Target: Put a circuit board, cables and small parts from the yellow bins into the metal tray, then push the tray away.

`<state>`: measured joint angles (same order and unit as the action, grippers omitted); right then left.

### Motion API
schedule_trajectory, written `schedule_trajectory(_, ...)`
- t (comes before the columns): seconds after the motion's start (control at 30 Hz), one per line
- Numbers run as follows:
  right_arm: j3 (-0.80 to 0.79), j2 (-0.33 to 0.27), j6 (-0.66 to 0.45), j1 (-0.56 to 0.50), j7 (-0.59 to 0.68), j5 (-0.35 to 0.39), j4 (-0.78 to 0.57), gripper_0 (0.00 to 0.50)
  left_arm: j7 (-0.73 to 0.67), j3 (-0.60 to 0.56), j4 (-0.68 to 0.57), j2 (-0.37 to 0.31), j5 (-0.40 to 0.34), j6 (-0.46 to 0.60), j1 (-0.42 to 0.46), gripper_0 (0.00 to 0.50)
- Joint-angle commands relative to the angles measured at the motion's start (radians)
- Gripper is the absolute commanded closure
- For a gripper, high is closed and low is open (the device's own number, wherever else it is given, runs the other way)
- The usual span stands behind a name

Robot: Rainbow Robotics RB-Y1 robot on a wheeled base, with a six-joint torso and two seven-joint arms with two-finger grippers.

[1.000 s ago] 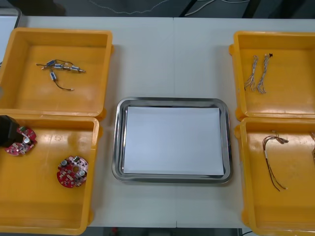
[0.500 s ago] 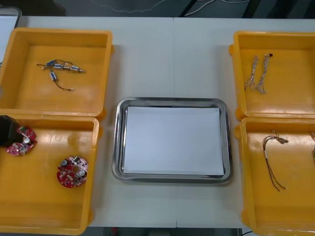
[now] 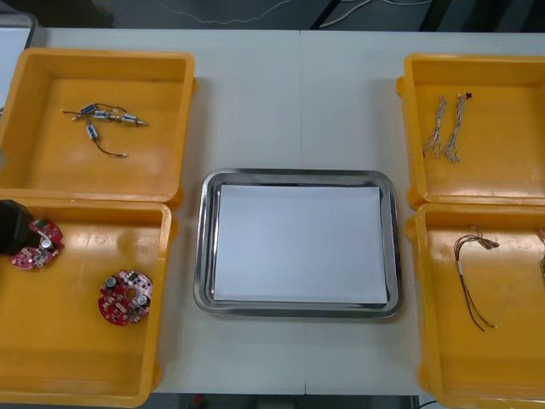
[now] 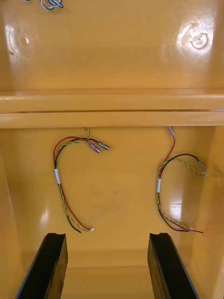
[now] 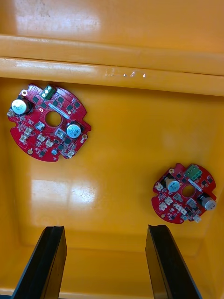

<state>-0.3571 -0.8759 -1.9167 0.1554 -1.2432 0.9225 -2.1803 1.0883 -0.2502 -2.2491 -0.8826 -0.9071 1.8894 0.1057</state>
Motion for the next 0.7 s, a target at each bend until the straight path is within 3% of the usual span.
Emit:
schedule_trajectory(0.03,-0.034,0.006,-0.003,-0.011,0.013,-0.008,-0.029,0.0,0.076,-0.031,-0.024,-0.015,0.008,-0.009,-0.018,0.0)
schedule_trajectory(0.7,-0.034,0.006,-0.003,-0.011,0.013,-0.008,-0.029,0.0,0.076,-0.031,-0.024,-0.015,0.008,-0.009,-0.018,0.0)
